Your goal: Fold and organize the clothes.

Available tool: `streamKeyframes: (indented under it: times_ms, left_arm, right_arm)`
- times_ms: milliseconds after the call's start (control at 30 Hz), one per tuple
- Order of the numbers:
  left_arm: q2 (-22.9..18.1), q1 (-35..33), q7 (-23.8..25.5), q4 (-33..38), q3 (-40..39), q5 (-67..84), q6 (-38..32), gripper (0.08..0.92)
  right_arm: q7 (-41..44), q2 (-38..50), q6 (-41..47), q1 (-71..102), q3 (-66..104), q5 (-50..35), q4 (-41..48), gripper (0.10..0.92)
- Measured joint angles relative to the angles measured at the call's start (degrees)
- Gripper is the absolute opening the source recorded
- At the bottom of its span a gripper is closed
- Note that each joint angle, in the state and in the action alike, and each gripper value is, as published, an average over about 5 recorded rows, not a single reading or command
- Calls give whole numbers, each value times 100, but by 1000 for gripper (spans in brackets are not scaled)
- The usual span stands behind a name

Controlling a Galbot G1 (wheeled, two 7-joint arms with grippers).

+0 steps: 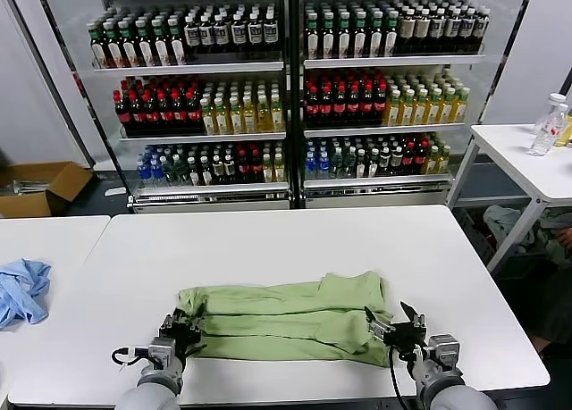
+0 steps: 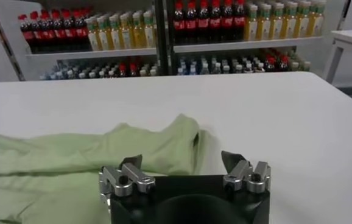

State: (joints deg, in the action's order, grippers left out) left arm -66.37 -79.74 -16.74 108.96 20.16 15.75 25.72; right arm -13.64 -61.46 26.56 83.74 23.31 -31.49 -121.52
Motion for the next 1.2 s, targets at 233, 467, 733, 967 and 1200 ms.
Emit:
streamKeyframes:
  times_ms: [233, 467, 733, 967, 1200]
  left_arm:
    - [58, 22, 0, -151, 136, 136, -125, 202]
    - [349, 200, 137, -371, 573, 428, -246, 89]
    - [883, 396, 315, -319, 1460, 798, -310, 88]
    - [1056, 403, 332, 213, 1924, 1943, -123, 88]
    - [721, 375, 376, 894, 1602, 3306, 105, 88]
  right_arm:
    - [-20, 36, -33, 6, 58, -16, -46, 823]
    - [-19, 95, -64, -39, 82, -80, -49, 823]
    - [-8, 110, -103, -136, 23, -96, -44, 823]
    - [-2, 122, -169, -156, 21, -67, -45, 823]
    - [12, 125, -238, -120, 41, -41, -83, 823]
